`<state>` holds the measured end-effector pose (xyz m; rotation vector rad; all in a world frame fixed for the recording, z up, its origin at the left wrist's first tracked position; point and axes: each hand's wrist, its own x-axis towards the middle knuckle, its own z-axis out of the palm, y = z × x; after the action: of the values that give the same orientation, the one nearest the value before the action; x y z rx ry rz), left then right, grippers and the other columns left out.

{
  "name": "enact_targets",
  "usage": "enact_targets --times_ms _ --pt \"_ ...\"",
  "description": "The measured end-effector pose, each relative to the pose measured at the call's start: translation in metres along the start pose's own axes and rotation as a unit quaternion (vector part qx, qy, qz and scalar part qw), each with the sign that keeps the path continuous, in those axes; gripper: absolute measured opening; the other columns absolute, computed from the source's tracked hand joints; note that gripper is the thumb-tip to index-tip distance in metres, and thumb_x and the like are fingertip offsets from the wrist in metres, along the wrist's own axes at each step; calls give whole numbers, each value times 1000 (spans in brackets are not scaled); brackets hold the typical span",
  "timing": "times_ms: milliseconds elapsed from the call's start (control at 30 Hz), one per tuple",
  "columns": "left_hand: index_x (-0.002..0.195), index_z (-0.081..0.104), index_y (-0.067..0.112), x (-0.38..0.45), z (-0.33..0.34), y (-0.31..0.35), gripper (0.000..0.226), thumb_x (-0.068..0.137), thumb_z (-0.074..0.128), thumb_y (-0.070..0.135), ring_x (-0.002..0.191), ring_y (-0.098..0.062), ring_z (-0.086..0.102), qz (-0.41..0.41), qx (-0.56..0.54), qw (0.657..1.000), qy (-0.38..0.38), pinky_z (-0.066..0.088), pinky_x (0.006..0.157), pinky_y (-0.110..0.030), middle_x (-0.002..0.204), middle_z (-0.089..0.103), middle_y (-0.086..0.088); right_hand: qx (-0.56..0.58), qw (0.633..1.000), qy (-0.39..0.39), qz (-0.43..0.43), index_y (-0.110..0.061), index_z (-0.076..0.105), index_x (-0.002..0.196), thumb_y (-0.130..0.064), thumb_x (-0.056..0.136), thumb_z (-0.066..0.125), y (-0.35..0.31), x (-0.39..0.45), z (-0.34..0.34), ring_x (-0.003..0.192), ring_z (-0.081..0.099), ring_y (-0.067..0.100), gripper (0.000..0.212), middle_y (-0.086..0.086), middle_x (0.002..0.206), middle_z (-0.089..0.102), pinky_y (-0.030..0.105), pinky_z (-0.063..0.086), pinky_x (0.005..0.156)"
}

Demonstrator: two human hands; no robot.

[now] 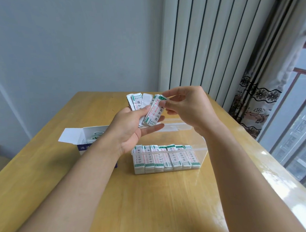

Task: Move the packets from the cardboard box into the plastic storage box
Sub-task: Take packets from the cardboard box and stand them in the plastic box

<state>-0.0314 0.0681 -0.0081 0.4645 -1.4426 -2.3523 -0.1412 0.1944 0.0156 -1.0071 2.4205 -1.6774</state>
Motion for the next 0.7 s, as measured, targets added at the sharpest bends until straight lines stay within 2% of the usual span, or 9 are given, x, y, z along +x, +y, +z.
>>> enact_targets --times_ms 133,267,367,533,700 --pt "127 62 6 2 -2 0 26 101 57 8 95 -32 76 6 12 1000 3 63 65 -39 109 76 -18 23 1000 -21 4 -14 78 101 -20 84 83 -1 0 1 74 77 18 18 -1 79 79 38 65 74" --pt "117 66 7 0 -2 1 19 99 59 6 93 -31 76 9 20 1000 10 64 64 -38 106 76 -17 79 996 -44 26 -11 74 92 -11 86 80 -3 -3 0 79 78 21 8 4 82 79 38 64 78" --pt "118 65 6 -1 -1 1 19 100 59 5 97 -33 75 4 21 1000 11 63 62 -38 108 76 -18 120 991 -49 32 -9 71 89 -6 85 79 -4 -4 -1 79 78 22 10 7 81 79 37 64 78" --pt "118 63 2 -1 -1 2 19 101 55 4 98 -35 74 0 4 1000 24 64 66 -41 110 74 -21 124 991 -52 22 -5 74 110 -4 87 76 -4 -3 -2 80 78 19 23 6 84 78 33 64 77" --pt "115 64 2 -3 0 2 17 102 55 6 98 -35 75 -6 16 1000 9 65 69 -41 111 74 -21 105 993 -59 17 -9 74 89 -3 88 75 -3 -4 1 80 78 20 6 5 83 78 33 64 78"
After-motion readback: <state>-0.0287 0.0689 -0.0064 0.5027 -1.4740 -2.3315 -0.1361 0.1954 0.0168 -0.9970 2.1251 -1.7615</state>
